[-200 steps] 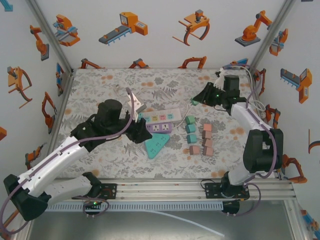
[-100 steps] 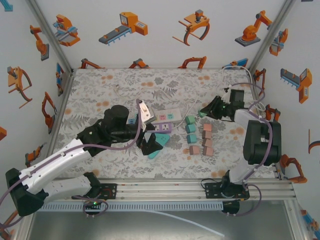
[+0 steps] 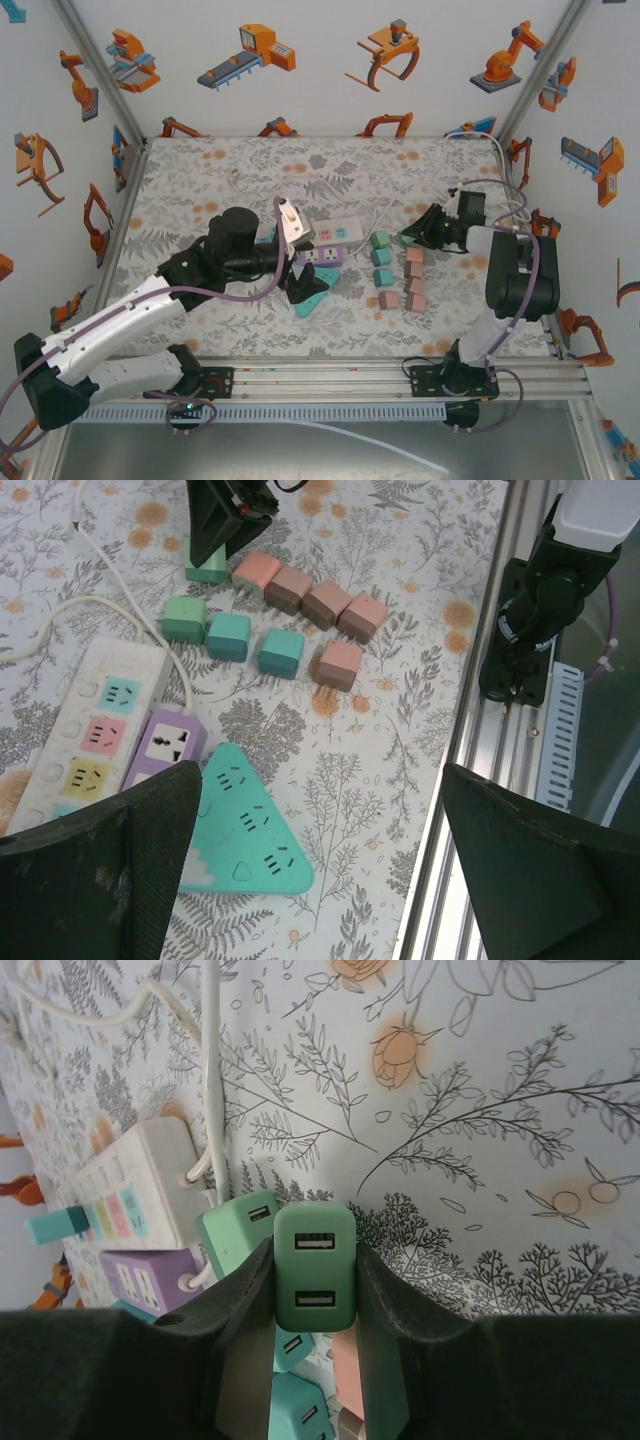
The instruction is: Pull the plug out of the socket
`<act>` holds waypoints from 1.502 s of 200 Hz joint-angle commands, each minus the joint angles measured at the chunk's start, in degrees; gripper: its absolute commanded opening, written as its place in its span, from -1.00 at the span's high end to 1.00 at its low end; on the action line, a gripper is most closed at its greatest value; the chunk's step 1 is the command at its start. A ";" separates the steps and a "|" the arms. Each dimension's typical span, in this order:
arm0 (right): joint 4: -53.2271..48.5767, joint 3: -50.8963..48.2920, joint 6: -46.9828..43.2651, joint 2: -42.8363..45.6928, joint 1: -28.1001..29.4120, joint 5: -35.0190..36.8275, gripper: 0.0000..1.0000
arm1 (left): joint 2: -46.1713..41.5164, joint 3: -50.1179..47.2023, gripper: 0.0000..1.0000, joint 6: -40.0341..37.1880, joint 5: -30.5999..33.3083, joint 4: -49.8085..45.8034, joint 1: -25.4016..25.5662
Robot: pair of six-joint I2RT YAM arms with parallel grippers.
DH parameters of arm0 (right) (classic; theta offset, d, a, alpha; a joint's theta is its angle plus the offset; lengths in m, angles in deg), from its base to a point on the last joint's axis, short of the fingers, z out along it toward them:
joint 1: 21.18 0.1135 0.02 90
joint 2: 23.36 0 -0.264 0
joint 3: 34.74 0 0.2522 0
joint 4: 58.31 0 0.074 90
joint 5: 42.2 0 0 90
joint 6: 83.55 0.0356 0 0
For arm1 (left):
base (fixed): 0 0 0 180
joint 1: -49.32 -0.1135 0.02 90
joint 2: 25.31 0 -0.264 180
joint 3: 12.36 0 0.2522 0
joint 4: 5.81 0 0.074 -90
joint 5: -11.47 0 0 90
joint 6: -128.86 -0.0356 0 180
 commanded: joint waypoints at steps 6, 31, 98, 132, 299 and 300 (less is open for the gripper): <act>3.20 -1.03 -1.02 -0.49 -0.24 2.19 0.56 | 0.22 -0.46 -0.94 -1.76 0.93 1.36 0.29; 1.34 -0.95 -1.65 -0.50 -0.33 5.09 0.26 | 0.06 -0.46 -0.94 -1.72 1.32 1.16 0.31; -4.01 -0.26 -4.28 0.82 -0.35 9.91 0.04 | -0.83 -1.19 -0.94 -1.44 2.85 1.03 0.31; -6.28 -0.12 -4.69 2.55 -0.33 11.80 -0.07 | -0.48 -0.91 -0.94 -1.57 3.09 1.12 0.30; -8.91 7.00 -29.01 29.19 16.85 14.40 -0.06 | -0.79 -2.82 -0.97 8.39 25.13 0.11 -5.15; -8.89 7.07 -29.64 29.29 17.12 14.44 -0.06 | -0.81 -2.92 -0.97 8.65 25.15 0.11 -5.27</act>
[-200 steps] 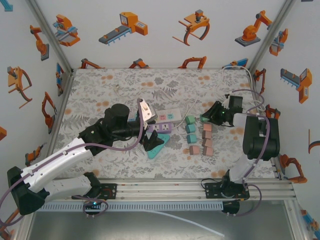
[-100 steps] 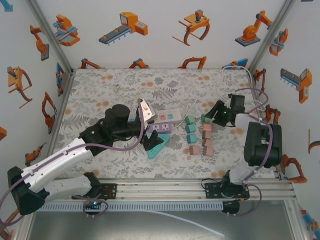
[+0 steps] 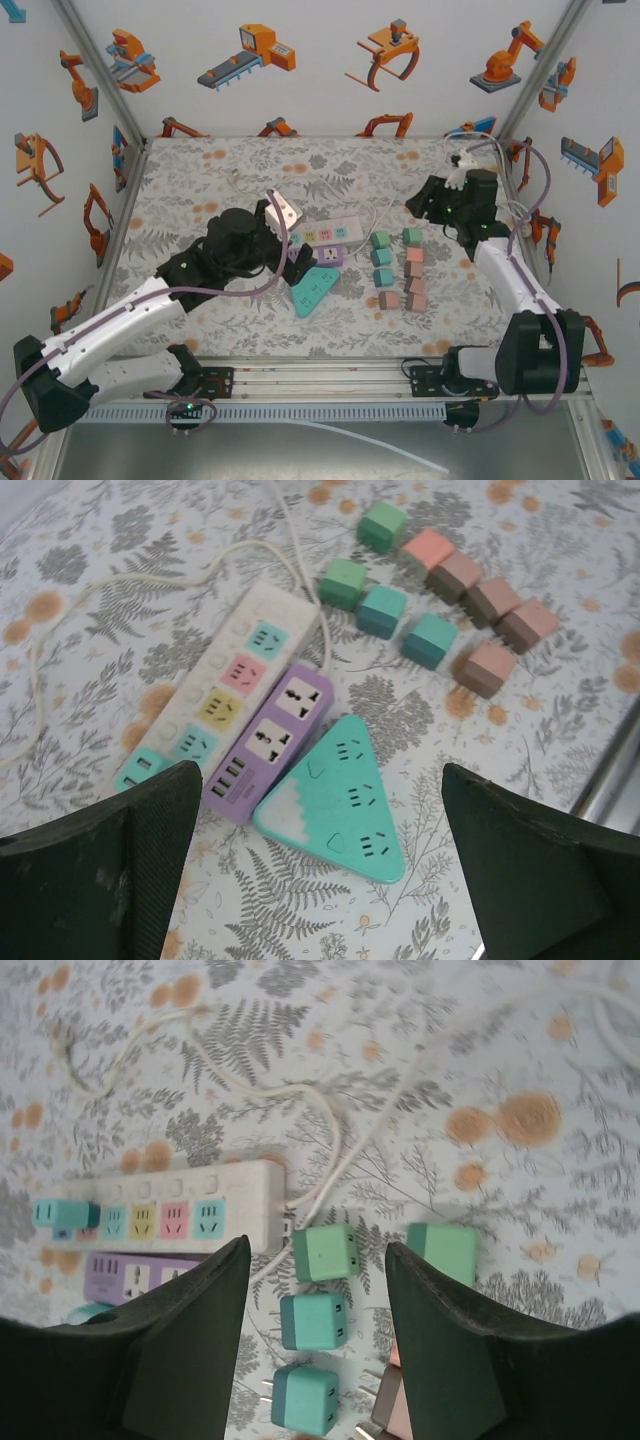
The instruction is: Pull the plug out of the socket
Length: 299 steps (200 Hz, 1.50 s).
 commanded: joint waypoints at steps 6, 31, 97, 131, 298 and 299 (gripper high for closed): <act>0.28 3.69 -17.67 2.47 9.85 0.63 -0.07 | -0.32 -1.74 -0.98 7.60 4.23 -0.14 -4.22; 0.62 5.80 -29.86 1.70 18.26 0.93 -0.19 | -1.24 -3.34 -1.00 12.15 6.70 -1.15 -8.83; -14.66 20.71 -53.00 -12.63 30.58 -3.54 -0.37 | -1.10 -8.49 -0.96 22.26 4.11 -0.42 -25.36; -17.92 27.64 -57.33 -20.92 33.35 -6.26 -0.45 | 4.15 -8.62 -0.93 25.94 0.22 -0.02 -33.70; -19.31 48.74 -66.61 -50.84 38.05 -14.77 -0.11 | 28.37 -2.64 -0.09 31.46 -12.28 8.56 -39.33; -19.37 48.84 -66.58 -50.94 38.05 -14.84 -0.11 | 28.43 -2.61 -0.09 31.47 -12.39 8.56 -39.33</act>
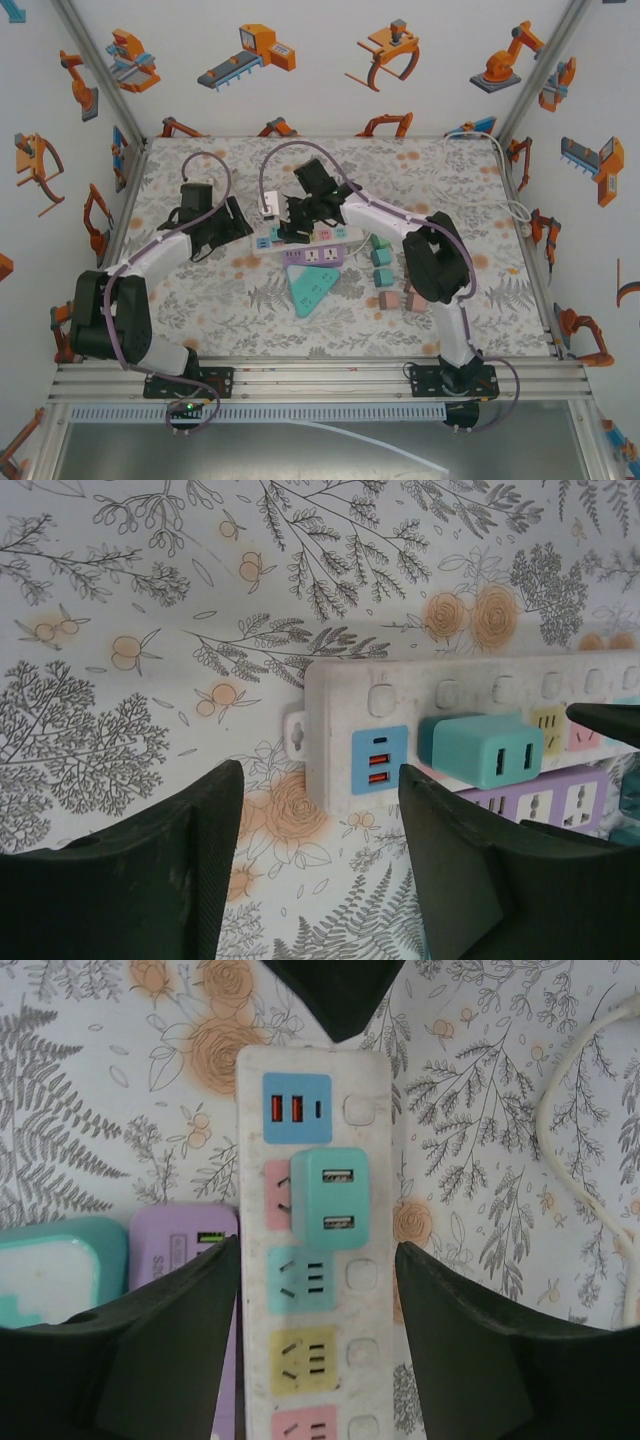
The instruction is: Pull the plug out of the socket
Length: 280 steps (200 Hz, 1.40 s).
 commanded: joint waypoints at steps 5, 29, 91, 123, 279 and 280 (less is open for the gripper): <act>-0.11 3.96 -0.28 -3.15 0.12 -2.80 -0.10 | 2.95 2.57 -0.06 1.93 -4.12 1.95 -0.33; 0.27 5.70 1.10 -5.14 0.12 -4.57 -0.05 | 5.78 4.09 -0.01 1.88 -6.35 0.99 -0.20; 0.15 5.91 1.55 -5.71 0.21 -6.58 0.17 | 10.64 6.45 0.19 1.67 -11.18 -1.61 -0.09; 0.33 6.09 1.90 -5.89 0.21 -7.27 0.26 | 12.86 8.57 0.32 -0.02 -11.96 -4.99 0.46; 1.16 10.06 7.27 -4.26 0.19 -8.29 0.62 | 19.66 13.27 0.28 -6.86 -2.38 -16.55 4.66; 1.17 10.05 7.27 -4.19 0.20 -8.28 0.62 | 19.66 13.28 0.28 -6.86 -2.33 -16.58 4.62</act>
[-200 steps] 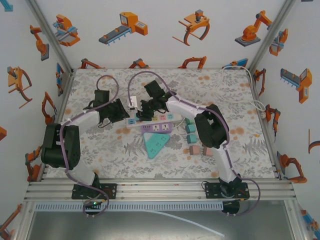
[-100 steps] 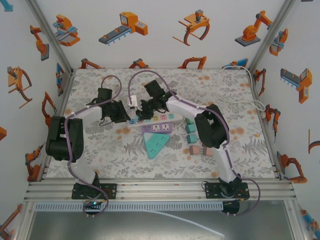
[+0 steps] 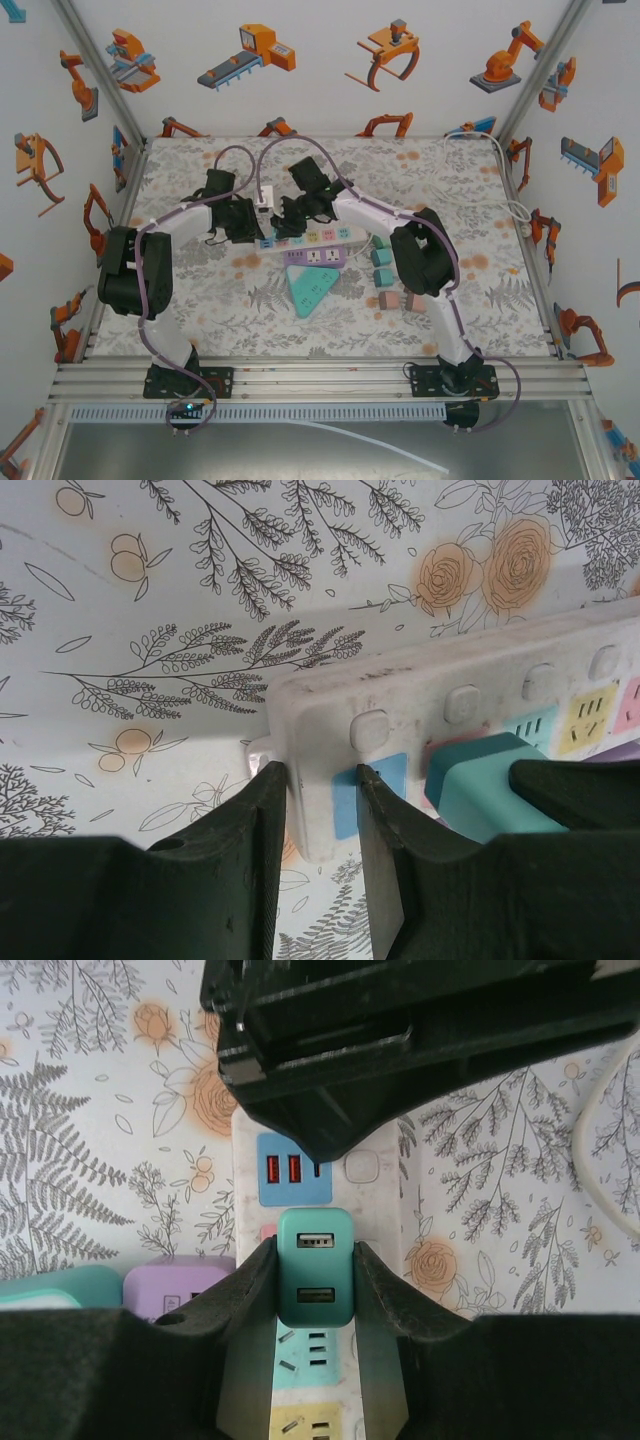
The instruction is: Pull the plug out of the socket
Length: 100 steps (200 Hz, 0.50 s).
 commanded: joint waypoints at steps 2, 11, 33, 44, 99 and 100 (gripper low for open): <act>2.55 3.55 1.26 1.39 0.43 -3.47 0.62 | 2.79 -1.15 0.28 -2.20 2.89 -5.06 1.23; 2.60 3.48 1.17 1.66 0.39 -3.53 0.62 | 2.69 -1.26 0.28 -2.09 3.31 -5.09 1.20; 2.55 3.23 1.17 1.98 0.43 -3.28 0.63 | 2.34 -1.12 0.28 -2.07 3.41 -5.10 1.16; 2.54 3.06 1.19 2.15 0.43 -3.22 0.63 | 2.02 -1.03 0.28 -2.04 3.23 -4.94 1.21; 4.98 0.85 4.41 5.65 0.43 -2.22 0.65 | -2.62 -0.76 0.26 -2.31 2.62 -4.53 1.12; 5.21 0.76 4.68 5.75 0.43 -2.13 0.65 | -2.78 -0.80 0.26 -2.33 2.65 -4.56 1.14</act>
